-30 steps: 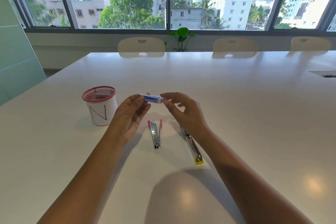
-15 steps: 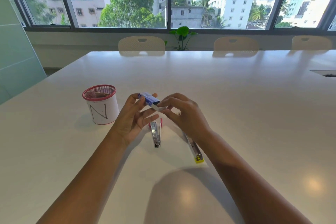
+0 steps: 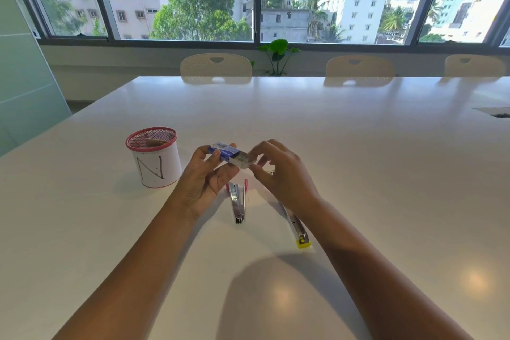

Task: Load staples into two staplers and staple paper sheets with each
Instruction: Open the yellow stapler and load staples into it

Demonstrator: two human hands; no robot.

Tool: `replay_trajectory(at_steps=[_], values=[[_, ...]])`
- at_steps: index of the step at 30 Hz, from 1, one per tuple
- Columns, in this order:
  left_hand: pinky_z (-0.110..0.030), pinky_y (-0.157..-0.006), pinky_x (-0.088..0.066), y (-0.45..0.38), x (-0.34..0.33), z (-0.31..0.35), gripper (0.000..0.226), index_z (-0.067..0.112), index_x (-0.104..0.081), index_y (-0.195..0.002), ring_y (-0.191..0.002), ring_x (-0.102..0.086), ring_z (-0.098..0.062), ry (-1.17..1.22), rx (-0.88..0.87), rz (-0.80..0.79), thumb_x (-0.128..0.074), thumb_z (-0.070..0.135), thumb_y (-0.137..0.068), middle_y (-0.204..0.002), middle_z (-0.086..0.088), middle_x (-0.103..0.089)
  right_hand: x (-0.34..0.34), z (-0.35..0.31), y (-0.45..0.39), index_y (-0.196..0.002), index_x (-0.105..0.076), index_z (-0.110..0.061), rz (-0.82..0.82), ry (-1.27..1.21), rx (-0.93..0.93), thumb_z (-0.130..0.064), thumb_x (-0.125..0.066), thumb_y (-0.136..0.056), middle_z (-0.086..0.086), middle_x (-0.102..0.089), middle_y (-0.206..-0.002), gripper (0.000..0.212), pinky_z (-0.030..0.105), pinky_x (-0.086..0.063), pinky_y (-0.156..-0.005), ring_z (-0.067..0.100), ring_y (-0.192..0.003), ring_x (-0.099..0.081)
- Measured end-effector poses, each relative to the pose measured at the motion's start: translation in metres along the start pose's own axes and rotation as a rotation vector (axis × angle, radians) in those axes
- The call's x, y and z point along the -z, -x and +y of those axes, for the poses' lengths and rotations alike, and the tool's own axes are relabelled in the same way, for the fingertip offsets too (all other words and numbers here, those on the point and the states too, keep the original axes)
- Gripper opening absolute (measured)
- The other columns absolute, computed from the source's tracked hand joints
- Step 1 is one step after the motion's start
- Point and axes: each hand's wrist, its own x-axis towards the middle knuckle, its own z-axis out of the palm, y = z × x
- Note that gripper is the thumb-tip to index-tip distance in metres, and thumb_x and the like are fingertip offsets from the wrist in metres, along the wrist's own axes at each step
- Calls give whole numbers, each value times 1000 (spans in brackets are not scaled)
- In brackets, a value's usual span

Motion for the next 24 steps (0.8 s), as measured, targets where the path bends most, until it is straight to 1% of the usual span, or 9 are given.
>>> replay_trajectory(at_steps=[2, 3, 5, 9, 13, 16, 19, 22, 24], values=[[-25, -61, -59, 0, 1, 2, 22, 13, -53, -100, -82, -72, -22, -17, -19, 61, -60, 12, -79, -90, -6, -74, 1, 0, 0, -98, -66, -17, -47, -9, -40, -15, -58, -88, -1, -62, -108, 13, 20, -46, -74, 3, -75, -56], [-25, -62, -59, 0, 1, 2, 13, 14, -53, -98, -80, -72, -21, -38, -29, 91, -52, 9, -86, -89, -5, -74, 2, 0, 0, -98, -67, -18, -71, -17, -69, -16, -56, -88, -3, -61, -109, 15, 18, -45, -74, 0, -75, -55], [-25, -63, -59, -1, 2, 2, 12, 15, -53, -98, -78, -72, -21, -82, -43, 123, -46, 7, -91, -93, -6, -72, 3, 1, 0, -98, -70, -18, -108, -39, -133, -22, -54, -90, -5, -61, -107, 18, 13, -41, -66, -2, -75, -53], [-26, -63, -59, 0, 0, 0, 14, 17, -52, -98, -78, -72, -20, -167, -33, 103, -45, 7, -92, -102, -8, -67, 0, 4, -1, -91, -71, -16, -112, 13, -214, -37, -55, -90, -5, -61, -93, 26, 19, -39, -60, 8, -71, -54], [-29, -65, -58, 1, -3, -1, 15, 18, -50, -95, -77, -72, -19, -234, -26, 62, -42, 6, -93, -104, -7, -65, 4, 7, -4, -98, -68, -21, -132, 7, -196, -31, -60, -88, -11, -58, -86, 16, 21, -37, -60, 9, -70, -53], [-31, -64, -58, 1, -3, -1, 16, 19, -50, -95, -77, -72, -19, -262, -25, 68, -41, 6, -93, -102, -7, -66, 9, 7, -5, -112, -64, -25, -226, 35, -131, -26, -60, -88, -10, -60, -90, 24, 16, -41, -61, 5, -71, -54], [-29, -62, -59, 1, -2, -1, 15, 20, -49, -96, -77, -72, -18, -321, -11, 59, -42, 7, -93, -106, -8, -64, 6, 8, -3, -108, -68, -27, -292, 109, -98, -26, -61, -88, -8, -60, -91, 22, 13, -37, -58, 0, -68, -49], [-26, -56, -58, 2, -4, -1, 14, 20, -49, -97, -75, -72, -18, -376, 30, 19, -42, 9, -93, -109, -7, -63, 5, 9, -2, -102, -69, -27, -302, 145, -83, -27, -61, -88, -8, -60, -93, 16, 21, -40, -60, 8, -74, -52], [-26, -57, -58, 2, -4, -1, 14, 21, -50, -97, -75, -72, -18, -375, 40, 15, -42, 9, -93, -108, -7, -64, 4, 10, -2, -101, -69, -25, -292, 165, -58, -27, -61, -88, -10, -56, -91, 16, 18, -39, -59, 8, -74, -52]])
